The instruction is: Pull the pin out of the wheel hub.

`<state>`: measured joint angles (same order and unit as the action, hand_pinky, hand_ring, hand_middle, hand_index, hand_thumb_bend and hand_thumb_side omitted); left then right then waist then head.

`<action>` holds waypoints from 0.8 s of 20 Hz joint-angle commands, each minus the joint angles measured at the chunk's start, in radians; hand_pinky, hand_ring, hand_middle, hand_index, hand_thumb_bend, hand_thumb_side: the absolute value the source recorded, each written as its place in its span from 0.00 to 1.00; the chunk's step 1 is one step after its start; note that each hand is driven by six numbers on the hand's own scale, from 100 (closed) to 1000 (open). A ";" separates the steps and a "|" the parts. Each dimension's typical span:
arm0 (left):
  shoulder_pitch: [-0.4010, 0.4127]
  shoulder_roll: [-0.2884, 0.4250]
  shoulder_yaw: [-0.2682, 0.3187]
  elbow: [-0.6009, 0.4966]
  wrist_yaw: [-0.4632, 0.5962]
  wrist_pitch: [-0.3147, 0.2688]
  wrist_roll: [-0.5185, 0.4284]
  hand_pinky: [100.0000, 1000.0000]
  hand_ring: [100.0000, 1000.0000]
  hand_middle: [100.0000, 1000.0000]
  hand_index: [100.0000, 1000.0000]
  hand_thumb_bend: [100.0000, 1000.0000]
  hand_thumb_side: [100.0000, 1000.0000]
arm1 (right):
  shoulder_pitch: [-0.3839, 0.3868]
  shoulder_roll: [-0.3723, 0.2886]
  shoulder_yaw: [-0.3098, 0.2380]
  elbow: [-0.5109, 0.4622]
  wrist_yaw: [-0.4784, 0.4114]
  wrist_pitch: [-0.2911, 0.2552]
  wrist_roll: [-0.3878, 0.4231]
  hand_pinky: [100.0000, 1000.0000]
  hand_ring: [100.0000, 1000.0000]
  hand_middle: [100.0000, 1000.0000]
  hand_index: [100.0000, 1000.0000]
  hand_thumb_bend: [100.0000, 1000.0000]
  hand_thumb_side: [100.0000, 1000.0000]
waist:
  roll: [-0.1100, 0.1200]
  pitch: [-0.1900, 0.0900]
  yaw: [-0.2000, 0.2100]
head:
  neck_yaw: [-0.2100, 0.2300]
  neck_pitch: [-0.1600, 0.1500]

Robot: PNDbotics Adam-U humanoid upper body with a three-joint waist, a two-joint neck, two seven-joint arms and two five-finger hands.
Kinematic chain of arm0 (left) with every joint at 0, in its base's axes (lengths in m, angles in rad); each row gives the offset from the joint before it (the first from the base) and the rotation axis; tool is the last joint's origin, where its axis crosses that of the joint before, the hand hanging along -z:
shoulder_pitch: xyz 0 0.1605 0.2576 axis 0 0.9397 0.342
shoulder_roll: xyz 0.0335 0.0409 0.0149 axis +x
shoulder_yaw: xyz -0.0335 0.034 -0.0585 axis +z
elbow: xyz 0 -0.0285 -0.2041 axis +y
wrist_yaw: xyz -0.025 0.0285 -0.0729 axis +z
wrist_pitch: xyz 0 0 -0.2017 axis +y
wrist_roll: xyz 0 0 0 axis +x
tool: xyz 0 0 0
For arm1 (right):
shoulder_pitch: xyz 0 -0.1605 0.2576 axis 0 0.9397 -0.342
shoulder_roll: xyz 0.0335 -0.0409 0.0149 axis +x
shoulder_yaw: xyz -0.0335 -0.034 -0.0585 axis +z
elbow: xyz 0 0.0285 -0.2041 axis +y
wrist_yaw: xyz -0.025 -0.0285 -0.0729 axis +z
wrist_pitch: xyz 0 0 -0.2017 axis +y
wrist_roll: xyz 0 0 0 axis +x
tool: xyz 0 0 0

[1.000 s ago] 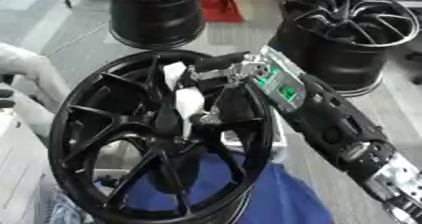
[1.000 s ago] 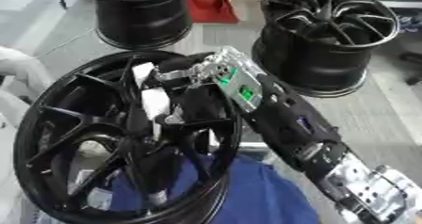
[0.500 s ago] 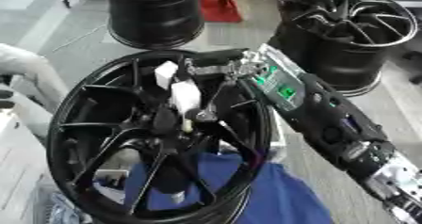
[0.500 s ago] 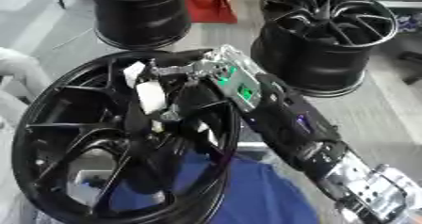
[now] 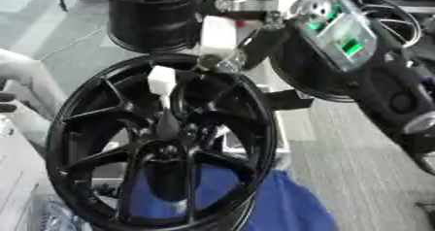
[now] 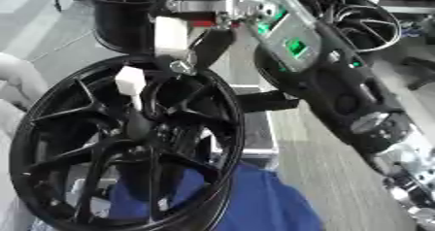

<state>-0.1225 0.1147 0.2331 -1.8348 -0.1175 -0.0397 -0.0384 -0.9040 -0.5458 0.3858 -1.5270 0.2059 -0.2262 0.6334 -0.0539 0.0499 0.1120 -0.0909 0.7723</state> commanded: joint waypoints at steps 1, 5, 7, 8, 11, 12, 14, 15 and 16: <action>-0.004 0.026 0.011 -0.012 -0.006 0.001 0.008 0.57 0.58 0.61 0.84 0.02 0.58 | 0.085 -0.173 -0.100 -0.105 -0.041 0.040 -0.069 0.54 0.51 0.49 0.61 0.05 0.17 | 0.002 -0.011 -0.008 | 0.011 -0.002; -0.004 0.028 0.018 -0.013 -0.009 0.003 0.016 0.57 0.58 0.61 0.84 0.02 0.58 | 0.396 -0.288 -0.267 -0.193 0.002 0.086 -0.199 0.61 0.58 0.55 0.68 0.13 0.19 | -0.002 -0.006 -0.024 | 0.028 -0.002; -0.004 0.027 0.021 -0.014 -0.011 0.003 0.018 0.57 0.58 0.61 0.84 0.02 0.59 | 0.551 -0.283 -0.356 -0.215 0.068 0.102 -0.236 0.72 0.73 0.72 0.84 0.27 0.25 | -0.001 -0.002 -0.030 | 0.034 -0.002; -0.004 0.026 0.023 -0.014 -0.011 0.004 0.020 0.57 0.58 0.61 0.84 0.02 0.59 | 0.627 -0.265 -0.406 -0.213 0.114 0.116 -0.254 0.79 0.79 0.80 0.91 0.37 0.27 | 0.000 0.001 -0.034 | 0.037 -0.002; -0.004 0.026 0.027 -0.015 -0.012 0.004 0.024 0.57 0.58 0.61 0.84 0.02 0.59 | 0.792 -0.184 -0.530 -0.187 0.246 0.157 -0.312 0.92 0.93 0.95 0.97 0.44 0.27 | 0.003 0.005 -0.042 | 0.043 -0.002; -0.004 0.025 0.028 -0.016 -0.012 0.004 0.026 0.57 0.58 0.61 0.84 0.02 0.59 | 0.831 -0.149 -0.575 -0.170 0.279 0.179 -0.350 0.92 0.94 0.96 0.97 0.45 0.29 | 0.005 0.006 -0.045 | 0.046 -0.002; -0.004 0.023 0.031 -0.016 -0.012 0.005 0.028 0.57 0.58 0.61 0.84 0.02 0.59 | 0.884 -0.083 -0.652 -0.147 0.306 0.221 -0.463 0.90 0.91 0.94 0.95 0.47 0.29 | 0.008 0.007 -0.049 | 0.051 -0.002; -0.004 0.022 0.031 -0.016 -0.012 0.005 0.029 0.57 0.58 0.61 0.84 0.02 0.59 | 0.899 -0.060 -0.676 -0.141 0.304 0.236 -0.524 0.88 0.90 0.93 0.94 0.46 0.30 | 0.009 0.007 -0.050 | 0.052 -0.002; -0.004 0.021 0.032 -0.016 -0.012 0.005 0.030 0.57 0.58 0.61 0.84 0.02 0.59 | 0.910 -0.036 -0.698 -0.138 0.295 0.250 -0.585 0.87 0.88 0.91 0.93 0.45 0.29 | 0.010 0.006 -0.052 | 0.054 -0.002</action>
<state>-0.1210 0.1222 0.2570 -1.8351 -0.1239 -0.0336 -0.0142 0.0116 -0.5863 -0.2648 -1.6646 0.4902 0.0052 0.1132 -0.0442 0.0628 0.0611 -0.0417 0.7723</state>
